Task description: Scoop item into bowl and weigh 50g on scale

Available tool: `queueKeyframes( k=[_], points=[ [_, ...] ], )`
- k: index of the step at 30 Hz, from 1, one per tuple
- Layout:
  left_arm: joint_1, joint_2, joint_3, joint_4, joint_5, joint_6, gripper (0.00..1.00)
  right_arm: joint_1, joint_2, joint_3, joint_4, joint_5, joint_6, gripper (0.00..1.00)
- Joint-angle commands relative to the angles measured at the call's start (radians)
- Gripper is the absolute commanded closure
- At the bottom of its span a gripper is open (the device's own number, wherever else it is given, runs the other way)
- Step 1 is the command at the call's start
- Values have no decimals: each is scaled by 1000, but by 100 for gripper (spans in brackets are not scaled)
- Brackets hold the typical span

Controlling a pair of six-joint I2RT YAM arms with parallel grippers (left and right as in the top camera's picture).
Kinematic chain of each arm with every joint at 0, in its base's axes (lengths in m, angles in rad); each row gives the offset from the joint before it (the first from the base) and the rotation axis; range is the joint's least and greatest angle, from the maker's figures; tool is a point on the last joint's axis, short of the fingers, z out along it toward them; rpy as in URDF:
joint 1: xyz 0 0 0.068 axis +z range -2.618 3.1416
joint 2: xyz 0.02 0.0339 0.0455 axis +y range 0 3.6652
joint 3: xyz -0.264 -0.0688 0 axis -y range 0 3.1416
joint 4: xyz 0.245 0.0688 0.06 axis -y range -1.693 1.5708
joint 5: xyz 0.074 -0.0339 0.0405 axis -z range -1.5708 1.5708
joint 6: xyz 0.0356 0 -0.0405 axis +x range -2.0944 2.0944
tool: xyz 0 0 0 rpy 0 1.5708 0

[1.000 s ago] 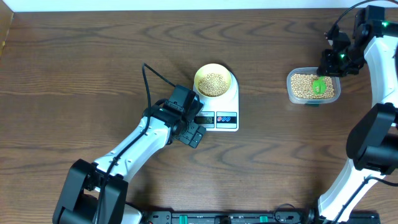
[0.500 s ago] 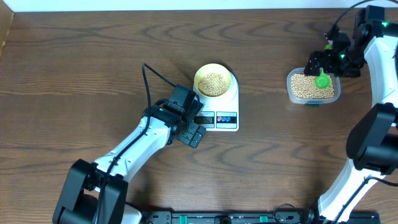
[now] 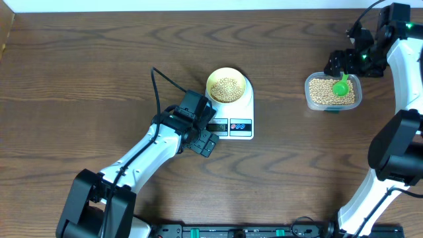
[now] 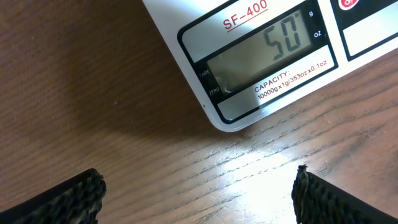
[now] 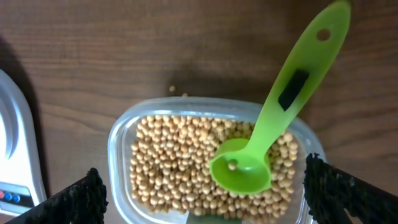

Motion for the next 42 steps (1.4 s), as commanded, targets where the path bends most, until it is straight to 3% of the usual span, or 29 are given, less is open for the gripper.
queueKeyframes(
  k=[1,7,9,10,11,16,19,22,25,34,42],
  points=[
    [5,6,-3,-3,-3,8,2,3,-16,-9,42,24,-3,1],
    [5,6,-3,-3,-3,8,2,3,-16,-38,266,10,92,3],
    [5,6,-3,-3,-3,8,2,3,-15,-54,364,-20,124,79],
    [5,6,-3,-3,-3,8,2,3,-15,-64,412,-23,150,96],
    [5,6,-3,-3,-3,8,2,4,-15,-80,467,-23,183,99],
    [5,6,-3,-3,-3,8,2,4,-15,-182,666,-21,218,99],
    [5,6,-3,-3,-3,8,2,4,-11,-257,738,13,218,91],
    [5,6,-3,-3,-3,8,2,3,-9,-335,792,109,218,95],
    [5,6,-3,-3,-3,8,2,-3,-9,-357,783,203,218,99],
    [5,6,-3,-3,-3,8,2,-10,-90,-349,766,206,216,99],
    [5,6,-3,-3,-3,8,2,-12,-179,-349,606,343,198,98]
  ],
)
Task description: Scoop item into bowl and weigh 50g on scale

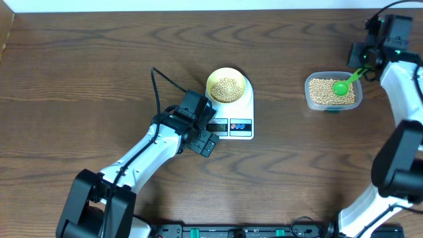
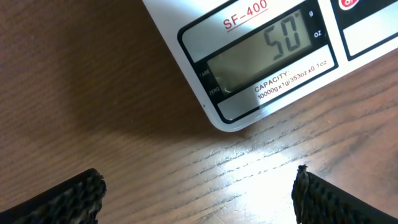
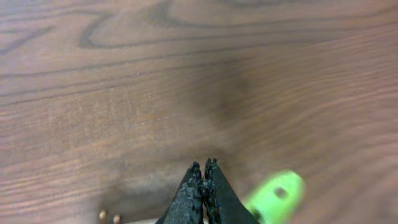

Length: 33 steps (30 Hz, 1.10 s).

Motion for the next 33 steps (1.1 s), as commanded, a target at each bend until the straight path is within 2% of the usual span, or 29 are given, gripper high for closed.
queueKeyframes(
  k=[1,7,15,20,25,28,33],
  points=[
    [5,6,-3,-3,-3,8,2,-5,-22,9,-51,111,-2,98],
    [5,6,-3,-3,-3,8,2,-8,-23,9,-153,137,-1,99],
    [5,6,-3,-3,-3,8,2,-8,-57,9,-163,118,-1,98],
    [5,6,-3,-3,-3,8,2,-11,-74,9,-174,122,-5,94],
    [5,6,-3,-3,-3,8,2,-23,-74,9,-185,116,-8,96],
    [5,6,-3,-3,-3,8,2,-22,-74,9,-184,50,-8,95],
    [5,6,-3,-3,-3,8,2,-21,-74,9,-158,-230,35,92]
  ],
)
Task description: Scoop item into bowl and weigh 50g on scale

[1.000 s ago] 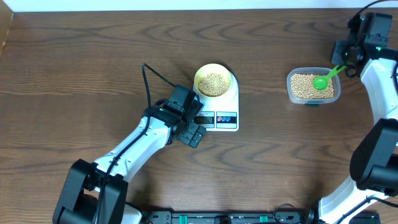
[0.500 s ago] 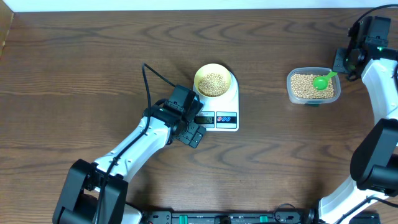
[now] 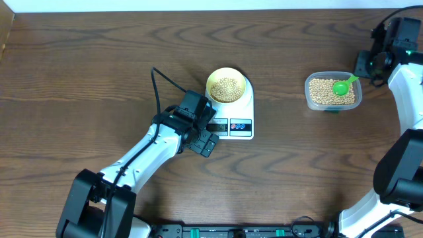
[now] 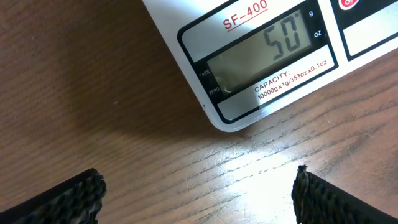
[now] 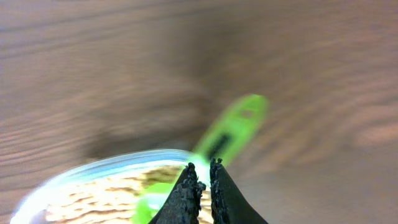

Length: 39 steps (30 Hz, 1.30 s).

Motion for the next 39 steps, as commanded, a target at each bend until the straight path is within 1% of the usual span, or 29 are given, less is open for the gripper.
queueKeyframes(
  k=[1,3,8,11,12,13,15,17,18,21,22,39],
  points=[
    [5,6,-3,-3,-3,8,2,1,-29,7,20,-236,45,90],
    [5,6,-3,-3,-3,8,3,1,-29,7,32,-274,44,87],
    [5,6,-3,-3,-3,8,2,0,-30,8,39,-274,45,89],
    [5,6,-3,-3,-3,8,2,-1,-31,23,52,-273,71,89],
    [5,6,-3,-3,-3,8,2,-2,-31,34,52,-273,78,87],
    [5,6,-3,-3,-3,8,2,-1,-31,43,51,-273,77,83],
    [5,6,-3,-3,-3,8,2,-2,-31,60,46,-273,77,67],
    [5,6,-3,-3,-3,8,2,-2,-31,72,43,-273,77,47],
    [5,6,-3,-3,-3,8,2,-2,-31,75,44,-273,77,36],
    [5,6,-3,-3,-3,8,2,-2,-31,77,43,-272,77,6],
    [5,6,-3,-3,-3,8,2,-2,-31,77,43,-269,77,1],
    [5,6,-3,-3,-3,8,2,-2,-30,76,13,-266,77,1]
  ],
)
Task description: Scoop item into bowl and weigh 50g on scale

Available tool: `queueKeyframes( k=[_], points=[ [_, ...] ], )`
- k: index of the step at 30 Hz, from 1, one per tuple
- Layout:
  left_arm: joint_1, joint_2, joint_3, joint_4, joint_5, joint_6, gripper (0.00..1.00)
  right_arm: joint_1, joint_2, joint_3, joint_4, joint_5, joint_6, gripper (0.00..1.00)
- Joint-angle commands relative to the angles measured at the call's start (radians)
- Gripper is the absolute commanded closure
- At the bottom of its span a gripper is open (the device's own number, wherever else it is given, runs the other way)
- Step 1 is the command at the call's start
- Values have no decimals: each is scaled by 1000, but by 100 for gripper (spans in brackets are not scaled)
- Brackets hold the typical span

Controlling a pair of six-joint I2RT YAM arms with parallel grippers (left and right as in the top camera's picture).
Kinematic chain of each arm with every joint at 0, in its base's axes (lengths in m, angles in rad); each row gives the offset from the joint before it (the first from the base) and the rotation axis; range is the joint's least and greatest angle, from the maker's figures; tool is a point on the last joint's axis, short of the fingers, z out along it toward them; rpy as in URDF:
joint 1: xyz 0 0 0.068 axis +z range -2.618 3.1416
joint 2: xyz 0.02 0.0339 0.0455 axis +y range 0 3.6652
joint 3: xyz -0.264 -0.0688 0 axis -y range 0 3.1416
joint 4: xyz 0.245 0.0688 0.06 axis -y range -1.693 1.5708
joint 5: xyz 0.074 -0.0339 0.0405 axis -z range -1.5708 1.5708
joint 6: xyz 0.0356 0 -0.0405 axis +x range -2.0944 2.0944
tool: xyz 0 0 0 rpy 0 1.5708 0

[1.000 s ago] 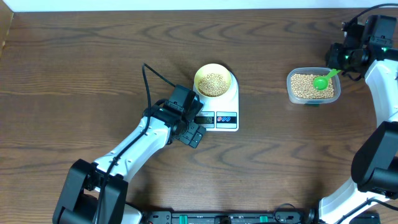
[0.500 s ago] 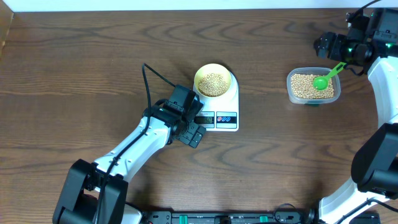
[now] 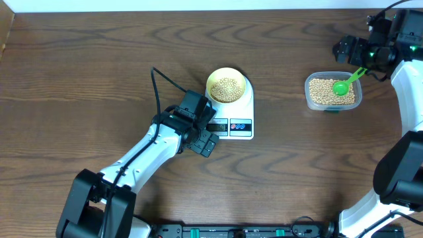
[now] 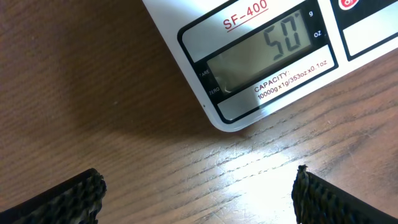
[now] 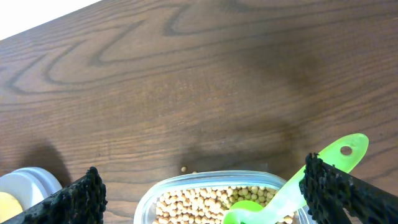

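The white scale [image 3: 234, 119] carries a yellow bowl [image 3: 227, 86] of soybeans, and its display [image 4: 287, 40] reads 50 g. My left gripper [image 4: 199, 199] hangs open over bare wood just in front of the display, holding nothing; from overhead the left gripper [image 3: 206, 142] sits at the scale's front left corner. A green scoop [image 5: 292, 190] lies in the clear container [image 3: 332, 92] of soybeans, handle sticking out over the rim to the back right. My right gripper [image 5: 202, 199] is open above the container's far edge, empty, one finger close to the scoop handle.
Two or three stray beans [image 5: 186, 168] lie on the wood just behind the container. A black cable [image 3: 158, 82] runs from the left arm across the table left of the scale. The table's back edge is close behind the right gripper.
My right gripper was shut beside the scoop handle and is now open, turned more to the left over the container's far rim. The left arm, scale and bowl are unchanged.
At first my right gripper was open over the container with the scoop resting in the beans. Then it was shut beyond the container's far right, then shut by the scoop handle, and now it is open. The display read 50 throughout, and the left arm stayed put.
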Motion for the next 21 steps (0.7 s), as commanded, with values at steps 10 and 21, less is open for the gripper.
queueKeyframes(
  k=[10,21],
  points=[
    [5,6,-3,-3,-3,8,2,-2,-30,19,-1,-6,5,1],
    [5,6,-3,-3,-3,8,2,-2,-30,19,-13,-5,5,1]
  ],
)
